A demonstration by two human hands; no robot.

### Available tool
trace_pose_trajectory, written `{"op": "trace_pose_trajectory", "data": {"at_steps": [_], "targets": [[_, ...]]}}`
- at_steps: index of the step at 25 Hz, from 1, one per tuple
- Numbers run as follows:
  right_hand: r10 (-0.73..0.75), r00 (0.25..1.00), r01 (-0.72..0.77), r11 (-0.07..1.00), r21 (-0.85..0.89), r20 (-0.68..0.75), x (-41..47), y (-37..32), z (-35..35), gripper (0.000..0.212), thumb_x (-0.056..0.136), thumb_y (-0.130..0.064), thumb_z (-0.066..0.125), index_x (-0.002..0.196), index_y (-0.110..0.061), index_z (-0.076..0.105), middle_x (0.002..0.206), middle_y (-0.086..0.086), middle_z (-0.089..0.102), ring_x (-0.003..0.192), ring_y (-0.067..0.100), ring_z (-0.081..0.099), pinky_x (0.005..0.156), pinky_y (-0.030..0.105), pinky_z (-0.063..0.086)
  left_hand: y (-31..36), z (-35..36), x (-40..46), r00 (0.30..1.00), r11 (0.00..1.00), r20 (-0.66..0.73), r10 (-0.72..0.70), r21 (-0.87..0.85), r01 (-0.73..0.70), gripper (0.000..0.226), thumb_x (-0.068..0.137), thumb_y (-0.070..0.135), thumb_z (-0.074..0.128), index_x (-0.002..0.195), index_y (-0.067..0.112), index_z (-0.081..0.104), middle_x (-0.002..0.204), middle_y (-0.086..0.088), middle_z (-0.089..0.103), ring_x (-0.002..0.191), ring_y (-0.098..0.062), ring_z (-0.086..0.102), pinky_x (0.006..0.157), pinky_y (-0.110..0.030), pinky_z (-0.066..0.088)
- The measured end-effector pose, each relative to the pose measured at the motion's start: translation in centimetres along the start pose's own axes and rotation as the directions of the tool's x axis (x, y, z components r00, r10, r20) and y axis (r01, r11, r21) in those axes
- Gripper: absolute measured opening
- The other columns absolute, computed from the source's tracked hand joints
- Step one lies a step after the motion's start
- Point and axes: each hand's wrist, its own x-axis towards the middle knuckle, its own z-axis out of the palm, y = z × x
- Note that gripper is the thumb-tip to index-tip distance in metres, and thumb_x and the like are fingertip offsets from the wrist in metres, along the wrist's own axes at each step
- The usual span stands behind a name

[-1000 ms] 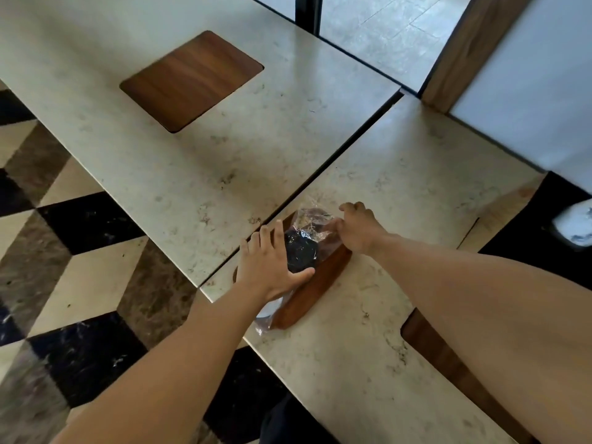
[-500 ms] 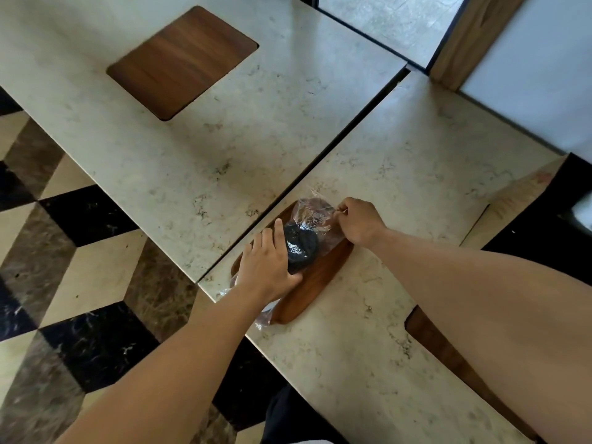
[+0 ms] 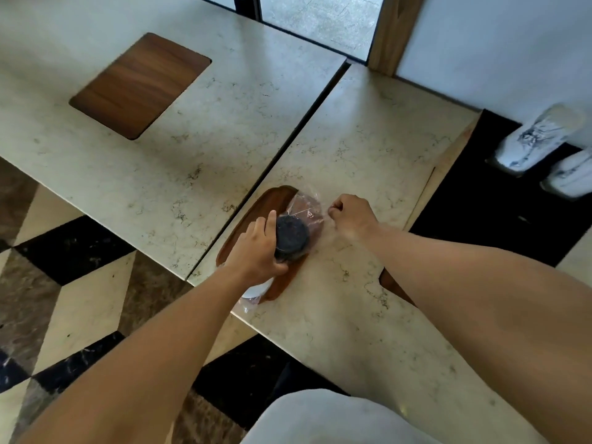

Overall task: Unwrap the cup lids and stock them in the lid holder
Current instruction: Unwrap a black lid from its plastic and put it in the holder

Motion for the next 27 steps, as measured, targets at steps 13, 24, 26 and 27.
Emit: {"op": "trace_pose_trajectory", "data": {"at_steps": [13,24,26,27], "targets": [[0.245,0.953,-0.18,0.93,0.32,-0.177,-11.8,9.6,1.4,0.023,0.099,-0.022,0.058,0.077,-0.027,0.054,0.076,-0.009,0.057,0.066,0.005,0.052,0.051,0.02,0.034,5.4,0.9,-1.8,0.931,0.942,0.176,0.319,0.051,-0.332,0.124,0.069,0.044,0.088,0.16,0.011,0.012,0.146,-0.012,0.042,0.129,-0.03,0.044,0.11,-0.042,0.044],[0.466,0.846,-0.329,0.839,0.433,-0.259,-21.5,20.9,-0.1,0.017,0.098,-0.024,0.06,0.097,-0.011,0.07,0.088,-0.001,0.068,0.079,0.014,0.06,0.066,0.026,0.042,15.8,6.2,-0.8,0.771,0.787,0.325,0.548,0.112,-0.607,0.122,0.066,0.052,0.084,0.159,0.012,0.015,0.141,-0.011,0.042,0.125,-0.031,0.046,0.103,-0.038,0.046],[0.504,0.826,-0.353,0.813,0.463,-0.254,-22.7,22.2,0.0,0.017,0.097,-0.02,0.06,0.098,-0.006,0.071,0.092,0.004,0.069,0.084,0.018,0.06,0.075,0.03,0.046,17.0,7.0,-0.8,0.745,0.763,0.357,0.564,0.119,-0.635,0.125,0.067,0.052,0.084,0.161,0.012,0.012,0.145,-0.012,0.04,0.127,-0.032,0.045,0.105,-0.039,0.045],[0.523,0.815,-0.364,0.796,0.483,-0.249,-23.2,22.8,0.2,0.015,0.096,-0.018,0.06,0.093,-0.006,0.069,0.09,0.005,0.068,0.083,0.019,0.059,0.076,0.033,0.046,17.5,7.3,-0.7,0.733,0.752,0.37,0.57,0.124,-0.647,0.125,0.068,0.053,0.085,0.161,0.013,0.011,0.146,-0.012,0.04,0.128,-0.032,0.046,0.105,-0.04,0.045]]}}
